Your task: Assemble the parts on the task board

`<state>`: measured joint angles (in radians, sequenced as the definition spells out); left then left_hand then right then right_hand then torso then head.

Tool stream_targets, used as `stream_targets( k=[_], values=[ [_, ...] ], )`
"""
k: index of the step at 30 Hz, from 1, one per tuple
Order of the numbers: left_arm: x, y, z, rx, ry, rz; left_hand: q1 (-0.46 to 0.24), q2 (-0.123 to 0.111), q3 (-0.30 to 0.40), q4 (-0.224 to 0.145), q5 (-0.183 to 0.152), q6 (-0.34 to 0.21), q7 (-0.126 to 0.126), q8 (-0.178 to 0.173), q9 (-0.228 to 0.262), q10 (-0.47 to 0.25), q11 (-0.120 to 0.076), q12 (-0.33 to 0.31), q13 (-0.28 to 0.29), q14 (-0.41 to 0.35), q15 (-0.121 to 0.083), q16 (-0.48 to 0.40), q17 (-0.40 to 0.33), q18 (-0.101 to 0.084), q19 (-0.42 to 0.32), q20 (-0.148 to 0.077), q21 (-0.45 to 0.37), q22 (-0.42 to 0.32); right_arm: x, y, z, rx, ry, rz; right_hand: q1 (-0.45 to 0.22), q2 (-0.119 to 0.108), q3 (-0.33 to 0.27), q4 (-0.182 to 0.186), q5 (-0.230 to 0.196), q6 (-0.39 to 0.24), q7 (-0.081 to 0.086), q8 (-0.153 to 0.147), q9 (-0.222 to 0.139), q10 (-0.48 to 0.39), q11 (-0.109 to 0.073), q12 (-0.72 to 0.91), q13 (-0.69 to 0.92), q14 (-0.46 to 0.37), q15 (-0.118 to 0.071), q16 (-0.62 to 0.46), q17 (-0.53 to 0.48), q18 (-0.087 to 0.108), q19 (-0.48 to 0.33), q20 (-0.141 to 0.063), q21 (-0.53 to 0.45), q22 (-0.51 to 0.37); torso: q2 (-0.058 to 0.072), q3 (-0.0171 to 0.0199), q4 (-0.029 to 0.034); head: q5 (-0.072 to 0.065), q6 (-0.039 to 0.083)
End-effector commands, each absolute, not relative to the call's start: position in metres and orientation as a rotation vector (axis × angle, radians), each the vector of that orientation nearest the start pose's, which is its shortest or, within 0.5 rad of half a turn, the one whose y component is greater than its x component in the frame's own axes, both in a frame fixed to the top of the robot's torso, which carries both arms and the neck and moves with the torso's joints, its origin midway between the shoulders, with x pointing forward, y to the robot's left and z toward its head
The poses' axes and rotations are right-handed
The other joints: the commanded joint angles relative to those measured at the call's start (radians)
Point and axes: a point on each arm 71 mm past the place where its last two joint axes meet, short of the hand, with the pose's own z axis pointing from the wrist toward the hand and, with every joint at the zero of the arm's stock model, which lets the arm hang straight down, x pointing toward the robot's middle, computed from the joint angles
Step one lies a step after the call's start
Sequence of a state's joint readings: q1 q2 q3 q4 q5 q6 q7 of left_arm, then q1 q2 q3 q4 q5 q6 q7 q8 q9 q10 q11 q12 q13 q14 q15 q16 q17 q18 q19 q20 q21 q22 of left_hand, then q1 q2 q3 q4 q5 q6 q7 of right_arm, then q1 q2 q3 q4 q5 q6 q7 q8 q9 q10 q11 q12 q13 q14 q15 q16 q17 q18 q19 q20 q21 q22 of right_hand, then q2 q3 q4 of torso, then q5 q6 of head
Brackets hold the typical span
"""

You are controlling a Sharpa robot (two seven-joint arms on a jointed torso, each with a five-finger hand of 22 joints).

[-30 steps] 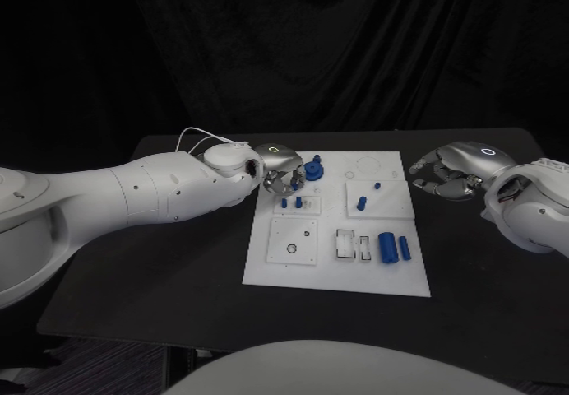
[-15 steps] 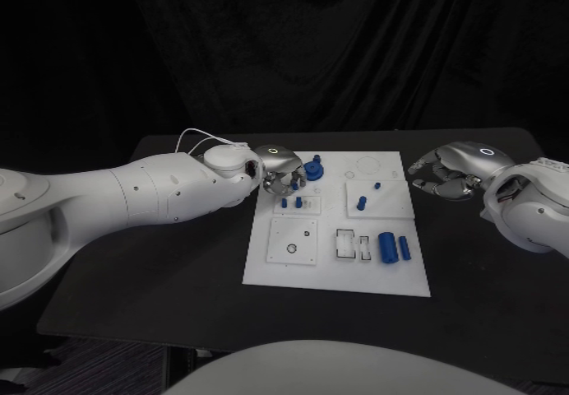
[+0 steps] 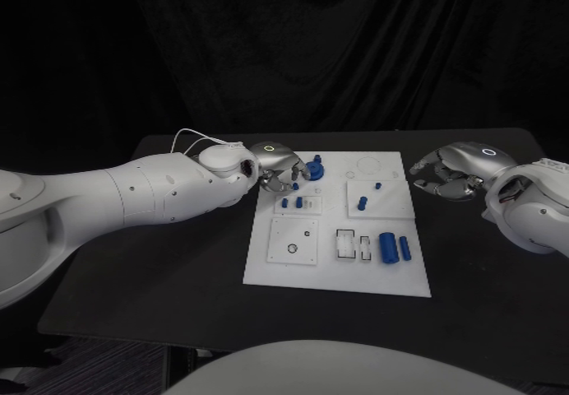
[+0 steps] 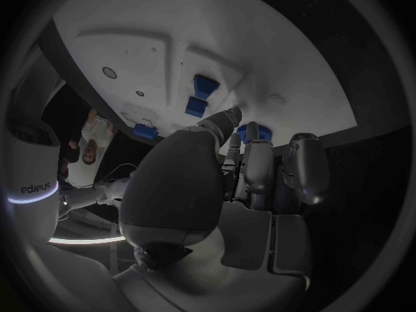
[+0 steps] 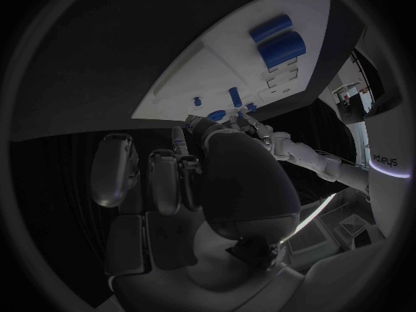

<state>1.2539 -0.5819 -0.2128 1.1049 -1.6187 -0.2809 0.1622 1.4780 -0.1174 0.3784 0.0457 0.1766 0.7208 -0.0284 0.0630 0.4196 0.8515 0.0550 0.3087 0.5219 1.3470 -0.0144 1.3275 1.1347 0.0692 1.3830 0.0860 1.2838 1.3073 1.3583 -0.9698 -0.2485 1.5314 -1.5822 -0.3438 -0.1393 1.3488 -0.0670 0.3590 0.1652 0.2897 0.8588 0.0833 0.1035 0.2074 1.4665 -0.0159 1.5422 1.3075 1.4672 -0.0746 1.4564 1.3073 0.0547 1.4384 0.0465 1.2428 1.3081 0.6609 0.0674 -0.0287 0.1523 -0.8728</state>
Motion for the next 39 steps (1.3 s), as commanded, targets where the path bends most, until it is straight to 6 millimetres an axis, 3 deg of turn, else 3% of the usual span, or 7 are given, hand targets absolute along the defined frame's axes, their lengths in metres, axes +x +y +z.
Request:
stream_targets(
  k=[1,10,17,25,28,31,39],
  values=[
    [0.533,0.178,-0.227,0.58,1.55,-0.599,0.0,0.002,-0.004,0.007,-0.004,-0.019,-0.009,-0.001,-0.009,0.001,-0.005,0.007,0.003,0.005,-0.005,0.011,0.013,0.002,-0.008,0.004,-0.015,0.169,0.481,-0.268,-0.181,-0.278,1.66,0.369,-0.006,0.001,0.005,0.0,-0.006,0.006,0.001,0.003,-0.001,0.063,0.01,-0.005,0.23,0.062,0.009,-0.006,0.157,0.015,-0.005,-0.001,-0.006,0.169,0.0,-0.0002,0.0012,0.001,0.0],
    [0.53,0.218,-0.215,0.511,1.398,-0.553,0.024,-0.006,-0.011,0.013,0.005,0.012,-0.015,0.01,-0.023,-0.024,-0.017,0.02,0.009,-0.084,-0.007,-0.065,-0.097,0.026,-0.097,0.006,-0.142,0.133,0.478,-0.273,-0.178,-0.265,1.633,0.377,-0.008,-0.01,0.023,0.0,-0.006,0.011,0.008,-0.002,-0.006,-0.208,0.018,-0.246,0.017,0.028,0.016,-0.095,0.079,0.029,-0.033,0.005,-0.08,0.149,0.0,-0.0013,0.0025,-0.001,0.0],
    [0.52,0.276,-0.205,0.255,1.367,-0.669,0.046,-0.012,-0.048,0.081,-0.006,0.039,-0.003,0.005,-0.067,-0.3,-0.029,0.09,0.037,-0.724,0.04,-0.585,-0.513,0.07,-0.796,0.025,-0.788,0.007,0.476,-0.277,-0.167,-0.258,1.593,0.388,0.01,-0.058,0.059,-0.011,-0.007,0.065,0.019,0.027,0.011,-0.635,0.04,-0.747,-0.391,0.01,0.032,-0.157,0.019,0.037,-0.048,0.018,-0.14,0.136,0.001,-0.0012,0.0021,-0.007,0.0],
    [0.507,0.308,-0.193,-0.144,1.301,-1.023,-0.088,0.065,-0.276,0.247,0.137,0.013,0.064,0.003,-0.135,-0.613,-0.03,0.075,-0.187,-1.09,0.071,-1.132,-0.822,0.084,-1.163,0.088,-1.227,-0.282,0.485,-0.265,-0.146,-0.31,1.603,0.368,0.051,-0.116,0.127,-0.07,-0.005,-0.017,-0.001,0.022,0.054,-0.879,0.127,-0.99,-0.574,-0.11,0.081,-0.324,-0.128,0.073,-0.171,0.055,-0.38,0.083,0.0,-0.0054,0.0025,0.001,0.0],
    [0.502,0.309,-0.193,-0.333,1.295,-1.212,-0.218,0.106,-0.374,0.247,0.04,-0.015,0.04,0.0,-0.161,-0.728,-0.075,-0.069,-0.335,-1.251,0.077,-1.273,-1.003,0.104,-1.207,0.084,-1.226,-0.375,0.487,-0.256,-0.145,-0.361,1.633,0.353,0.054,-0.132,0.073,-0.057,-0.001,-0.121,-0.037,-0.017,0.05,-1.059,0.14,-1.075,-0.641,-0.177,0.093,-0.381,-0.187,0.087,-0.232,0.072,-0.477,0.066,-0.002,-0.0087,0.0124,-0.011,0.0],
    [0.5,0.306,-0.192,-0.494,1.264,-1.368,-0.216,0.141,-0.481,0.248,-0.012,-0.07,0.041,-0.003,-0.224,-0.743,-0.073,-0.104,-0.424,-1.272,0.087,-1.309,-1.065,0.107,-1.228,0.091,-1.23,-0.579,0.489,-0.248,-0.148,-0.405,1.668,0.349,0.178,-0.166,-0.076,0.126,0.013,-0.17,-0.063,-0.018,0.052,-1.164,0.145,-1.09,-0.72,-0.274,0.108,-0.477,-0.305,0.109,-0.31,0.086,-0.629,0.031,-0.005,-0.0117,0.0225,-0.023,0.0],
    [0.478,0.286,-0.197,-0.705,1.212,-1.64,-0.188,0.144,-0.521,0.248,0.001,-0.247,0.002,-0.016,-0.316,-0.775,-0.096,-0.139,-0.491,-1.315,0.092,-1.319,-1.114,0.105,-1.248,0.095,-1.234,-0.74,0.488,-0.237,-0.164,-0.48,1.737,0.372,0.117,-0.116,-0.141,0.127,0.005,-0.137,-0.054,0.01,0.06,-1.068,0.142,-1.042,-0.794,-0.223,0.101,-0.414,-0.296,0.094,-0.233,0.083,-0.543,0.056,-0.008,-0.0296,0.0441,-0.073,0.0]
  ],
)
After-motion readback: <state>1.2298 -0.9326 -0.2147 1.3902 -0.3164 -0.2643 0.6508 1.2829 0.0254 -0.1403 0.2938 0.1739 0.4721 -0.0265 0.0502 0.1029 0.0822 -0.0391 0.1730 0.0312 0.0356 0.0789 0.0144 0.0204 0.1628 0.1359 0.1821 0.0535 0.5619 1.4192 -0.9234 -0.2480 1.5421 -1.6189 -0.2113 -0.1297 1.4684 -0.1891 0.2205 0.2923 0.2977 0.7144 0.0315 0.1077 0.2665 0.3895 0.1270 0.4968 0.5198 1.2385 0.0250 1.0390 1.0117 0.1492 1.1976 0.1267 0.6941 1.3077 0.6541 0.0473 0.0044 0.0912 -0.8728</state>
